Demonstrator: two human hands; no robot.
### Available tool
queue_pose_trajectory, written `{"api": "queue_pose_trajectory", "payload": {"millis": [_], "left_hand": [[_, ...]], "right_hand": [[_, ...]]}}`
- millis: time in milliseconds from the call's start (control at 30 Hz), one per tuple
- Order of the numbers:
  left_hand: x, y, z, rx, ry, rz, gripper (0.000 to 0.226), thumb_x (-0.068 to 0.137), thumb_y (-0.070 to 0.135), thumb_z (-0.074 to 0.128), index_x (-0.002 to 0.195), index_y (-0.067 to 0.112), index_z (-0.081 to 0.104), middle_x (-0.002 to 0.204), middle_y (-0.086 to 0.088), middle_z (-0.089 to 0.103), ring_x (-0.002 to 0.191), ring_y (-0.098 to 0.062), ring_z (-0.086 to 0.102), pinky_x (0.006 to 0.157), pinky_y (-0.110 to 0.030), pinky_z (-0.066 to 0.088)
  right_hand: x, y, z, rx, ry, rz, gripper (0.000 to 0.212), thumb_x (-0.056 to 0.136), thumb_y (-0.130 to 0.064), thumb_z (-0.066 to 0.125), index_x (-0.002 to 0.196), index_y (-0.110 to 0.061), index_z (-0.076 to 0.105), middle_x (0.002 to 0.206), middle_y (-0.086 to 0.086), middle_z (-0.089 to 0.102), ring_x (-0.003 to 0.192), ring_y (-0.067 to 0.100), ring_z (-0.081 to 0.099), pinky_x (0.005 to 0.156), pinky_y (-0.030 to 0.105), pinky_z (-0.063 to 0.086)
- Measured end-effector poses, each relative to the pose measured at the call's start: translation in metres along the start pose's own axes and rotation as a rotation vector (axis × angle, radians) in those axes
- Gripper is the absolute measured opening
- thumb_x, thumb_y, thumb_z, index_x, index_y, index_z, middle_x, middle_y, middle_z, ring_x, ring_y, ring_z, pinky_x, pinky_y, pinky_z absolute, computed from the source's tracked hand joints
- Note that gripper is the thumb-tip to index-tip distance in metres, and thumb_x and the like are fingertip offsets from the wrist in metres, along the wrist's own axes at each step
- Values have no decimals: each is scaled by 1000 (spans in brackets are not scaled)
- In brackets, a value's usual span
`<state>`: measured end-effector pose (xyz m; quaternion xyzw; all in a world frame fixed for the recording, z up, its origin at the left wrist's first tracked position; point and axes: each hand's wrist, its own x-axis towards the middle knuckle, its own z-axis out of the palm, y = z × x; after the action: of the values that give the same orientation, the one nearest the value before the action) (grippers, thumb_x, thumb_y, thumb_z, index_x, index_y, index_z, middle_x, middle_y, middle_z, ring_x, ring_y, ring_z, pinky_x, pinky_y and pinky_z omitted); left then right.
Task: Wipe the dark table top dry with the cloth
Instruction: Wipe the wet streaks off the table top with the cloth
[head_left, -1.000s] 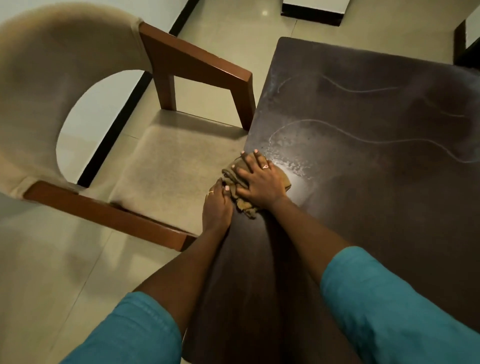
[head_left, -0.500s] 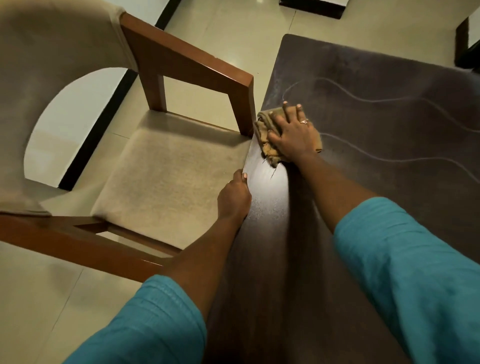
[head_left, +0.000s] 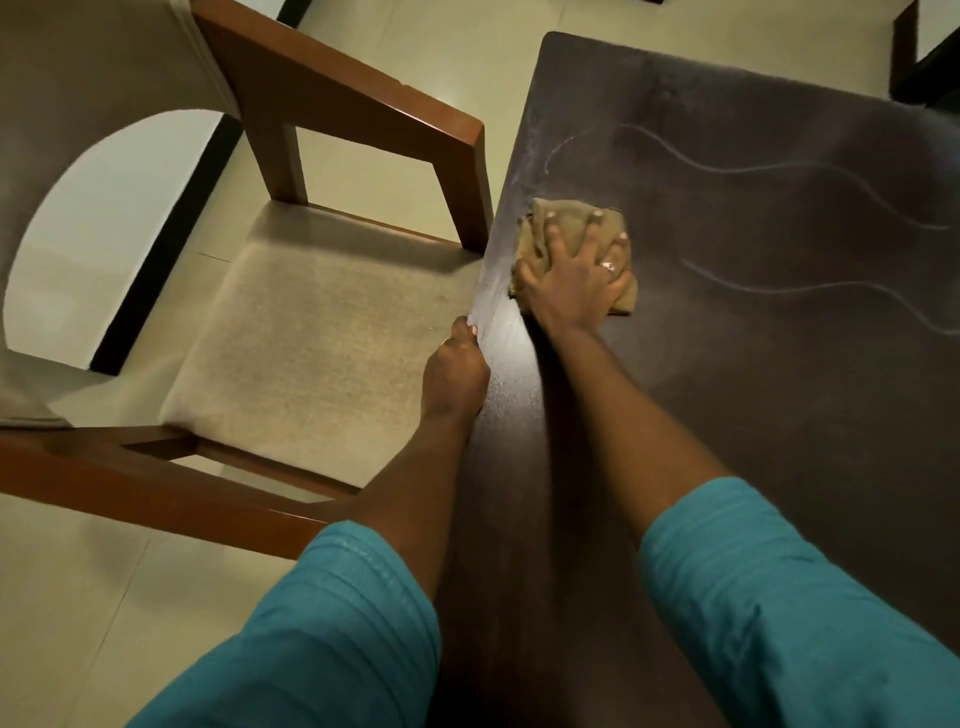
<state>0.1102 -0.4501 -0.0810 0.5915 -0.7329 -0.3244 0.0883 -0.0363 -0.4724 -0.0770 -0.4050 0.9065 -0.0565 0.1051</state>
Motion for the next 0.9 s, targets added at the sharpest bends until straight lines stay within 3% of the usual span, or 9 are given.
{"api": "queue_pose_trajectory", "payload": {"millis": [200, 300, 533, 667, 767, 900], "left_hand": [[-2, 1, 1, 21, 3, -7, 36, 101, 22, 24, 126, 4, 43, 102, -28, 65, 92, -44, 62, 77, -47, 51], [-3, 0, 2, 13, 17, -2, 39, 100, 23, 23, 130, 6, 41, 105, -27, 64, 94, -43, 61, 77, -46, 50], [-9, 5, -3, -22, 79, 67, 45, 96, 13, 23, 139, 11, 36, 135, -15, 47, 114, -34, 53, 94, -48, 47], [-11, 9, -5, -74, 71, 71, 45, 97, 18, 23, 138, 11, 39, 136, -16, 48, 119, -33, 51, 99, -47, 45], [-9, 6, -3, -23, 13, 79, 49, 92, 2, 30, 141, 7, 32, 139, -16, 43, 123, -35, 46, 101, -44, 42], [-7, 5, -1, -36, 40, 65, 46, 96, 6, 26, 141, 7, 32, 139, -17, 44, 123, -34, 47, 102, -46, 42]], "right_hand": [[-39, 36, -1, -79, -41, -186, 64, 86, -64, 39, 145, -46, 21, 160, 5, 9, 144, 40, 9, 109, 57, 20], [-41, 77, -12, -84, -18, -74, 63, 88, -59, 41, 146, -46, 21, 160, 4, 9, 143, 39, 12, 107, 56, 23], [-30, 167, -36, -35, 45, 259, 65, 90, -56, 42, 148, -39, 20, 160, 10, 8, 143, 42, 10, 108, 60, 18], [-22, 154, -43, 47, 40, 346, 69, 91, -56, 40, 150, -34, 14, 160, 8, 2, 143, 43, 4, 109, 62, 10], [-16, 131, -49, 82, 8, 381, 74, 91, -56, 41, 152, -27, 9, 160, 7, -1, 143, 45, 2, 110, 61, 7], [-3, 95, -46, 65, -90, 240, 75, 85, -68, 42, 148, -44, 12, 160, 3, -6, 143, 46, -2, 109, 63, 6]]}}
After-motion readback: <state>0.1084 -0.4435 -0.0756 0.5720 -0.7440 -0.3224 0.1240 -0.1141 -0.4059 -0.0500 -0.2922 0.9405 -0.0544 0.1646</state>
